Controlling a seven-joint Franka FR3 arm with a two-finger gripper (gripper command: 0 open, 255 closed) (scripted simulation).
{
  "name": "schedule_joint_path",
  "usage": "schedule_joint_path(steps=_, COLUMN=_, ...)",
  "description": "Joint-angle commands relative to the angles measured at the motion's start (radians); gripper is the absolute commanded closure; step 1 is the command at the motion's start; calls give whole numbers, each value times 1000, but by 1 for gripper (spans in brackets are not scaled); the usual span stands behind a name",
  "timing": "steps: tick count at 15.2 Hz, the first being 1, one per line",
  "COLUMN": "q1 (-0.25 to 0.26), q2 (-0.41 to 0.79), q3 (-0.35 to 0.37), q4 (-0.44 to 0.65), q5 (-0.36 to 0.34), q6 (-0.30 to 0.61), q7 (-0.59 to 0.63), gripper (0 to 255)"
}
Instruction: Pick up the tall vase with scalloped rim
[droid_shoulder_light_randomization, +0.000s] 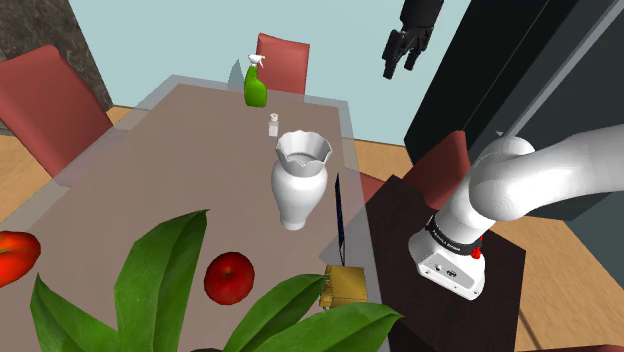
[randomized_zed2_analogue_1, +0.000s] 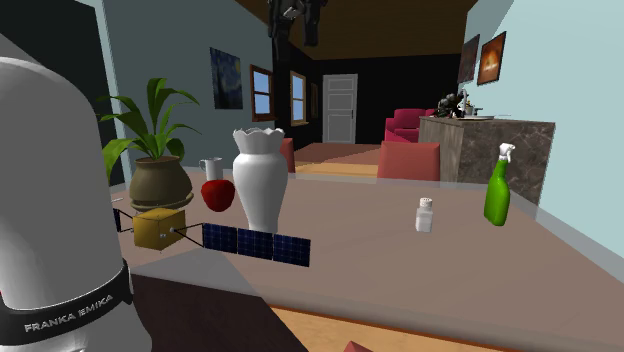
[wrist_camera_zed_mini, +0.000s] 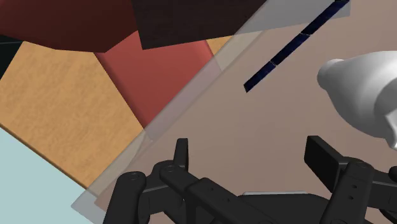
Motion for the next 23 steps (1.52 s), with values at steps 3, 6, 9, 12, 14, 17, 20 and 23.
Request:
schedule_joint_path(steps=3, q1=17, q2=20, q3=47, q4=-7, q5=18, q6=13, q7=45, gripper=0)
schedule_joint_path(steps=6, q1=43, q2=61, q3=116, q4=-8, q5=45, q6=33, q7=113, gripper=0)
schedule_joint_path(steps=9, q1=66, q2=113, q3=184, q4=0, q5=68, q6=54, q7=180, gripper=0)
schedule_joint_path(steps=12, q1=88, q2=175, q3=251, q4=19, q5=85, q6=75, q7=248, gripper=0)
schedule_joint_path(steps=14, q1=101, q2=223, q3=295, q4=37, q5=94, q6=88, q7=293, gripper=0)
schedule_joint_path(steps=17, q1=117, q2=302, q3=360, q4=72, q5=99, q6=107, q7=363, gripper=0)
schedule_joint_path(steps=20, q1=131, q2=391, q3=423, q4=117, q5=94, q6=122, q7=435, gripper=0)
schedule_joint_path(steps=23, q1=145, q2=491, q3=483, q4=172, q5=77, q6=133, q7=511, gripper=0)
